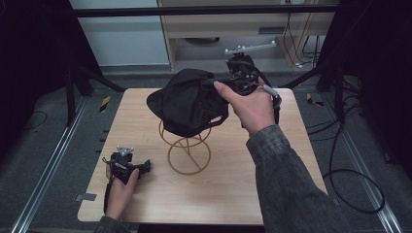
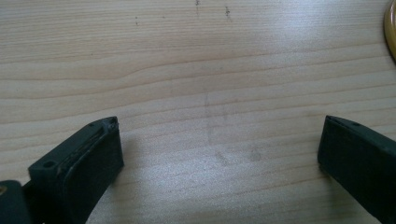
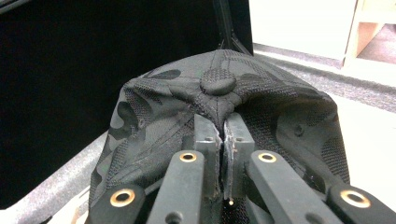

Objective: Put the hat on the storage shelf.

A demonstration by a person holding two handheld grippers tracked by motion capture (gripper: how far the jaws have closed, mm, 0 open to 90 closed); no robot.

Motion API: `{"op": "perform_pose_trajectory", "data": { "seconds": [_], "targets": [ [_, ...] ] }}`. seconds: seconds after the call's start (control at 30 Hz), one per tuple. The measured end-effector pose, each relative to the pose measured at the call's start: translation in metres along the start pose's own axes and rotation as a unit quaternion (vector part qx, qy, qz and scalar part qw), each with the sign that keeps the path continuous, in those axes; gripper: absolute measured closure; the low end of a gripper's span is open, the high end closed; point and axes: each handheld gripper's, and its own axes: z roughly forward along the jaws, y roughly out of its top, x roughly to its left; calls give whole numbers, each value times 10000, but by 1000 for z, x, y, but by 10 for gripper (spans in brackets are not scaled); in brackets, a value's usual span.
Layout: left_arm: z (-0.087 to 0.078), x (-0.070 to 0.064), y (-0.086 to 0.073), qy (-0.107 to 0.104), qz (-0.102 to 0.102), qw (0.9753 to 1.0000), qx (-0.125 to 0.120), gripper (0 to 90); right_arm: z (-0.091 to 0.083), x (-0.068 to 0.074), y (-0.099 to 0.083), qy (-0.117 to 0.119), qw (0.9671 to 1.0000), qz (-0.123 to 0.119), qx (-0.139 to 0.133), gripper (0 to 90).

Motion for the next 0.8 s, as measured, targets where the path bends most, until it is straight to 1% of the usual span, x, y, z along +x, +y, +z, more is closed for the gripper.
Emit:
{"op": "perform_pose_trajectory", "data": {
  "seconds": [0.2,0.33,0.4,0.53,0.6,0.73,0.8],
  "targets": [
    [0,0,0,-1,1,10000,1,0,9,4,-3,10,9999,-70,124,867],
    [0,0,0,-1,1,10000,1,0,13,4,-4,-11,9998,-104,183,866],
    [0,0,0,-3,-1,10000,-2,0,17,3,-8,-26,9996,-119,273,865],
    [0,0,0,-4,-8,10000,-3,0,19,0,-13,-34,9993,-122,340,865],
    [0,0,0,-1,-13,10000,-6,0,21,-2,-17,-37,9991,-105,421,864],
    [0,0,0,-4,-8,10000,0,0,20,-3,-20,-32,9989,-84,451,865],
    [0,0,0,-3,-9,10000,-2,0,18,-3,-20,-45,9989,-109,458,864]
  ]
}}
